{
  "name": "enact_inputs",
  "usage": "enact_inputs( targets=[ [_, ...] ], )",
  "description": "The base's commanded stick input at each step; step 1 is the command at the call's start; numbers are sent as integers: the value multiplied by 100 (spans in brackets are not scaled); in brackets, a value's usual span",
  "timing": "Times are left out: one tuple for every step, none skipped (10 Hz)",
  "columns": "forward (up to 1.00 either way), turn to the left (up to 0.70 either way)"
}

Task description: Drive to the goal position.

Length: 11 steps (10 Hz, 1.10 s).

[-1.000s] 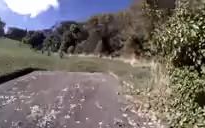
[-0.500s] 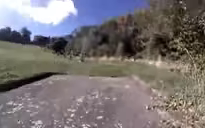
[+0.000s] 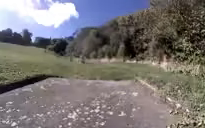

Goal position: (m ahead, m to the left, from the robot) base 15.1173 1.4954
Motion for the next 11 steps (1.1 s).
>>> enact_inputs(
  targets=[
    [70, 0],
    [70, 0],
    [70, 0],
    [70, 0],
    [70, 0],
    [70, 0],
    [70, 0],
    [70, 0],
    [70, 0],
    [70, 0],
    [70, 0]
  ],
)
